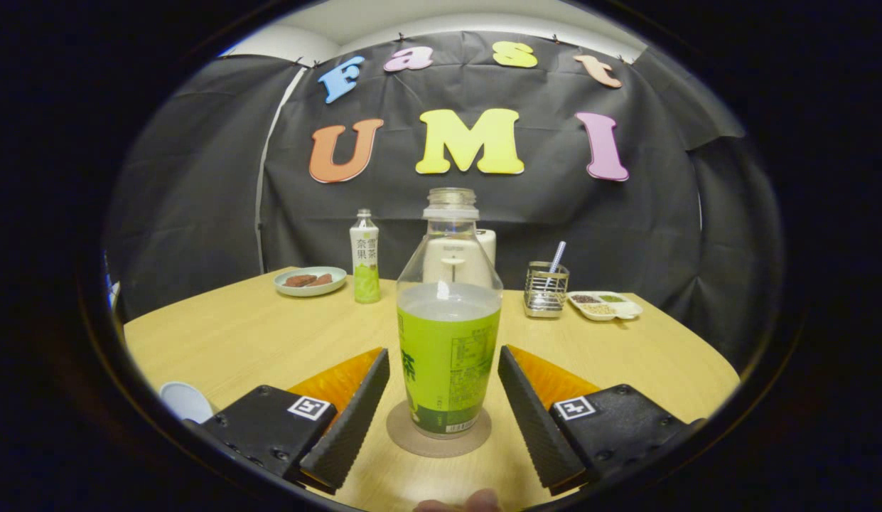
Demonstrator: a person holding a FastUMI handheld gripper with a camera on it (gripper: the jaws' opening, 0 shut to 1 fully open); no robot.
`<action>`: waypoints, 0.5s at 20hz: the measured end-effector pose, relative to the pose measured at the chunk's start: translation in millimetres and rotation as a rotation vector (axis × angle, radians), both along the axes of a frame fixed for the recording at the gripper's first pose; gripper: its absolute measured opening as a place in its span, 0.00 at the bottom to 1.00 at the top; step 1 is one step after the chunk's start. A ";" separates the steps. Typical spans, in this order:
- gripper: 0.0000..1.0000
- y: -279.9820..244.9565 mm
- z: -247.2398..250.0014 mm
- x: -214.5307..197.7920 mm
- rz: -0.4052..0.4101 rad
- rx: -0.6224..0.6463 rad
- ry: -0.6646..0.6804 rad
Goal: Take the bottle from table, then pour the juice into the cup, finally place the bottle on the coaster
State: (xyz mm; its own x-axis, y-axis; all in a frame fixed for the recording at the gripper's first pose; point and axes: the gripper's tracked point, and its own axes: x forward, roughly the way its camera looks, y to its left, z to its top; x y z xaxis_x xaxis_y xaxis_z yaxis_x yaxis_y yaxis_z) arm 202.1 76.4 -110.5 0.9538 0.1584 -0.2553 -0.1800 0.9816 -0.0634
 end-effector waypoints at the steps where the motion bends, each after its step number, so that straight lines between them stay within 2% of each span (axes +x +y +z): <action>1: 1.00 -1.5 3.5 -4.8 -0.005 0.010 -0.004; 6: 1.00 -9.6 36.2 -38.8 -0.061 0.007 -0.058; 10: 1.00 -10.3 71.6 -88.7 -0.129 0.026 -0.120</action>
State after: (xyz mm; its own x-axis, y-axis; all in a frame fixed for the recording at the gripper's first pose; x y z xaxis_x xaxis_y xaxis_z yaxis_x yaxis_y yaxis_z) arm 113.5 66.0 -38.9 0.9899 0.0378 -0.1363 -0.0451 0.9977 -0.0506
